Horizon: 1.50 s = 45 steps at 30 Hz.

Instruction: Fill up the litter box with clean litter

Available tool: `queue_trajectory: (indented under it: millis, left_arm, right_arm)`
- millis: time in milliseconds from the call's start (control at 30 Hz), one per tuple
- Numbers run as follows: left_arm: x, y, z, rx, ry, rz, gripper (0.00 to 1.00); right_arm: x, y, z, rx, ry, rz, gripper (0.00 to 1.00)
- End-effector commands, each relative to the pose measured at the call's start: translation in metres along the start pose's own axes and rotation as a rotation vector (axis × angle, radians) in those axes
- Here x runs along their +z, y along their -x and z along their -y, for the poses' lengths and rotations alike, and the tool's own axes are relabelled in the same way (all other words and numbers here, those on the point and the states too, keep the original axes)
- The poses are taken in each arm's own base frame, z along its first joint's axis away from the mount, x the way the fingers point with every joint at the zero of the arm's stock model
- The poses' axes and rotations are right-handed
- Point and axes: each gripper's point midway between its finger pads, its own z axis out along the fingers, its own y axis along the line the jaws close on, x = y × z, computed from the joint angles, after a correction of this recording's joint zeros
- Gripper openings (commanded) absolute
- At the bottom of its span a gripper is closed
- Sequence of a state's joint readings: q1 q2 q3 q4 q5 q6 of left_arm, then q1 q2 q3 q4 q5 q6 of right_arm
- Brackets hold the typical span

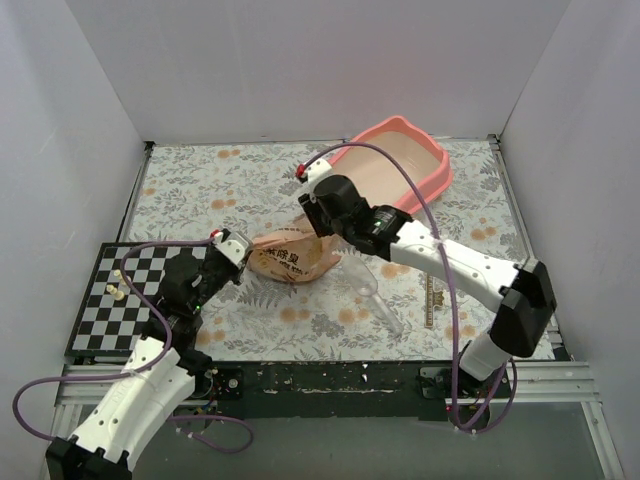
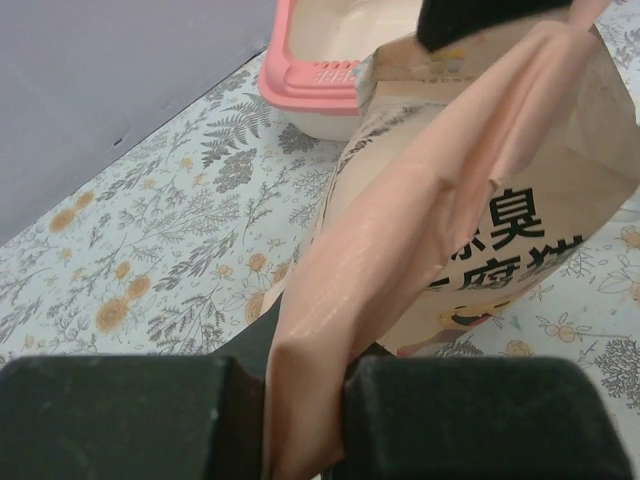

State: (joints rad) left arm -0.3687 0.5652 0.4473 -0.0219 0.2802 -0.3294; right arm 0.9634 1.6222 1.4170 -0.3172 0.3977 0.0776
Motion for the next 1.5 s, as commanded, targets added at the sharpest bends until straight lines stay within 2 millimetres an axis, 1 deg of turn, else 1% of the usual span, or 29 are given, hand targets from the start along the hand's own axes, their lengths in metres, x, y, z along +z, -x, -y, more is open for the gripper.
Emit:
queue_trajectory:
  millis: [0,33,67,133,167,233,267,333,367,400,500,567,633,700,767,867,900,967,1133,1300,1367,1467]
  left_arm:
    - [-0.01,0.045,-0.024,0.033,0.12,0.178,0.0]
    - [-0.01,0.043,-0.024,0.026,0.127,0.176,0.0]
    - [-0.011,0.043,-0.025,0.02,0.134,0.176,0.01]
    - [-0.01,0.04,-0.023,0.014,0.126,0.168,0.05]
    - [-0.011,0.041,-0.024,0.011,0.127,0.167,0.08]
    - [-0.01,0.04,-0.023,0.0,0.12,0.148,0.19]
    - [-0.01,0.041,-0.022,-0.007,0.113,0.141,0.29]
    - [-0.011,0.043,-0.019,-0.011,0.085,0.121,0.43]
    - [-0.012,0.047,-0.018,-0.003,0.074,0.122,0.47]
    - [-0.013,0.043,-0.016,-0.01,0.066,0.092,0.49]
    - [-0.02,0.06,-0.02,-0.012,0.073,0.101,0.52]
    - [-0.026,0.08,-0.026,-0.022,0.091,0.13,0.57]
    - [-0.033,0.101,-0.029,-0.036,0.095,0.152,0.65]
    - [-0.04,0.12,-0.031,-0.056,0.088,0.163,0.67]
    - [-0.044,0.136,-0.028,-0.1,0.062,0.172,0.68]
    - [-0.049,0.155,-0.023,-0.213,0.037,0.208,0.68]
    - [-0.049,0.158,-0.022,-0.264,0.034,0.217,0.71]
    - [-0.047,0.162,-0.018,-0.338,0.008,0.222,0.71]
    - [-0.029,0.152,-0.003,-0.505,-0.08,0.099,0.69]
    - [-0.013,0.138,0.012,-0.571,-0.162,0.0,0.62]
    - [-0.012,0.133,0.013,-0.578,-0.162,-0.012,0.62]
    - [-0.01,0.127,0.011,-0.586,-0.142,-0.03,0.63]
  right_arm:
    - [-0.071,0.059,0.049,0.065,-0.08,0.178,0.6]
    - [-0.081,0.059,0.054,0.062,-0.086,0.177,0.66]
    - [-0.09,0.054,0.058,0.061,-0.086,0.167,0.71]
    - [-0.106,0.044,0.063,0.062,-0.075,0.156,0.76]
    - [-0.113,0.035,0.062,0.056,-0.056,0.141,0.77]
    - [-0.123,0.016,0.061,0.057,-0.026,0.102,0.79]
    - [-0.129,0.006,0.058,0.057,-0.001,0.081,0.79]
    - [-0.132,-0.023,0.054,0.058,0.022,0.006,0.79]
    - [-0.133,-0.038,0.054,0.067,0.023,-0.028,0.79]
    - [-0.134,-0.051,0.053,0.077,0.025,-0.058,0.79]
    - [-0.132,-0.098,0.048,0.131,0.052,-0.156,0.79]
    - [-0.129,-0.128,0.046,0.158,0.058,-0.218,0.79]
    - [-0.128,-0.156,0.044,0.178,0.063,-0.286,0.77]
    - [-0.128,-0.183,0.04,0.204,0.073,-0.347,0.77]
    - [-0.126,-0.197,0.034,0.227,0.091,-0.368,0.76]
    - [-0.122,-0.22,0.028,0.246,0.112,-0.412,0.75]
    - [-0.121,-0.225,0.024,0.248,0.127,-0.426,0.75]
    - [-0.117,-0.239,0.021,0.25,0.132,-0.46,0.73]
    - [-0.101,-0.251,0.012,0.253,0.163,-0.479,0.7]
    - [-0.087,-0.266,0.015,0.214,0.13,-0.525,0.66]
    - [-0.083,-0.271,0.015,0.198,0.124,-0.55,0.62]
    - [-0.08,-0.28,0.017,0.195,0.099,-0.581,0.51]
